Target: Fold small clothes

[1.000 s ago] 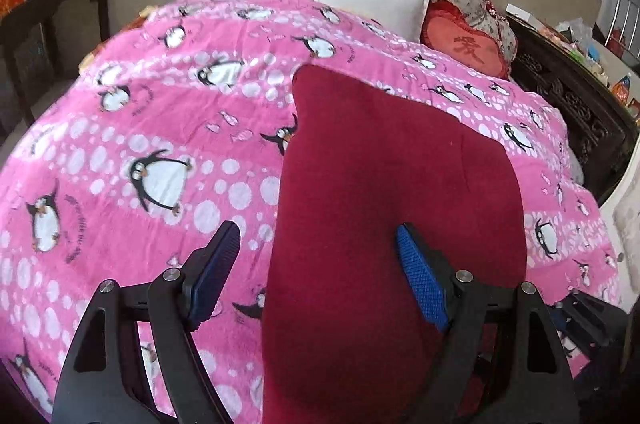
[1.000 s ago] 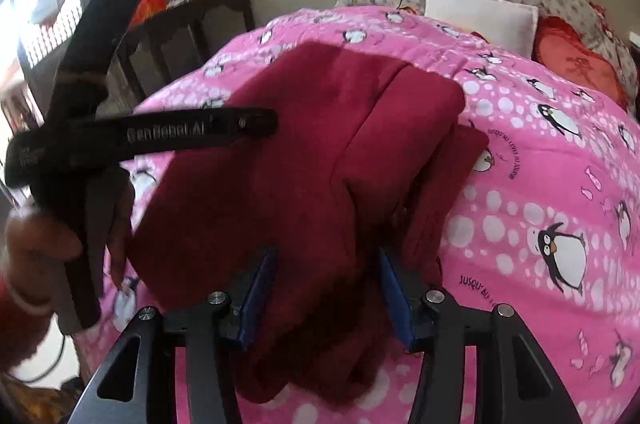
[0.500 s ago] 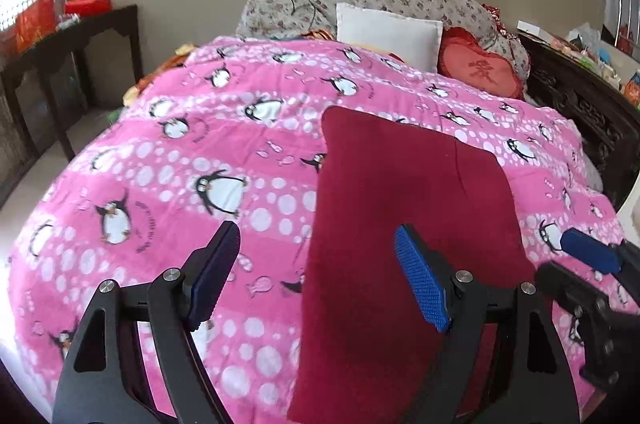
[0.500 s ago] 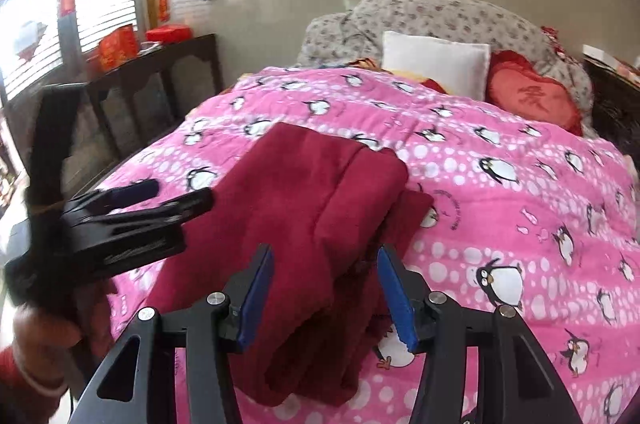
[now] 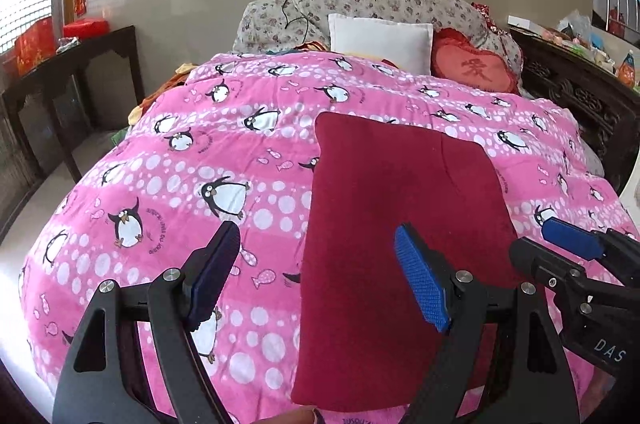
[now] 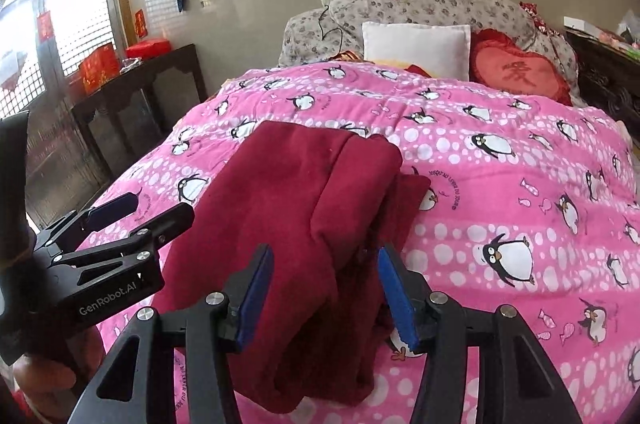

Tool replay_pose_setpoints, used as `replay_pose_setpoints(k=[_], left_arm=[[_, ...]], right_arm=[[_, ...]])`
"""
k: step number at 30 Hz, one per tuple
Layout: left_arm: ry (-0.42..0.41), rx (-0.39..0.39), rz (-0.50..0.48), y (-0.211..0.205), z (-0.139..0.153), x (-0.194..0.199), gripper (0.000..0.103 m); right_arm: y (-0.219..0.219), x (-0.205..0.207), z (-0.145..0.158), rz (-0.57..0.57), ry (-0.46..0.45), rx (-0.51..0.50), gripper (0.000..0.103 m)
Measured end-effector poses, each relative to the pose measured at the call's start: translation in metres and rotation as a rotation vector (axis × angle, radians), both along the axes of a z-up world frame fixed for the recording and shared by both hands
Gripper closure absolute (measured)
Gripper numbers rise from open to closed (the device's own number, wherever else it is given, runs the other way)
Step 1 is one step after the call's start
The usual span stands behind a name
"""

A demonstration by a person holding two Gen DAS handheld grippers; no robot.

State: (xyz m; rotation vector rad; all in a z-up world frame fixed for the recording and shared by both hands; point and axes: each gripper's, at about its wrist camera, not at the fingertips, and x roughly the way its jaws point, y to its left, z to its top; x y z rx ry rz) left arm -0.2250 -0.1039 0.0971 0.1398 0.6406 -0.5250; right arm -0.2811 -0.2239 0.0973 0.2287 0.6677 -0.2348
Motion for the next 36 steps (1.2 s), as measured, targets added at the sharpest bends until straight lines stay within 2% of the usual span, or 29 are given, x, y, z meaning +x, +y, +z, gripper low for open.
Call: replay_pose_setpoints(k=[36], left_arm=[[0.017, 0.026, 0.002, -0.002, -0.012, 0.006, 0.023]], right_arm=[[0.006, 0.011, -0.012, 0.025, 0.026, 0.036, 0.049]])
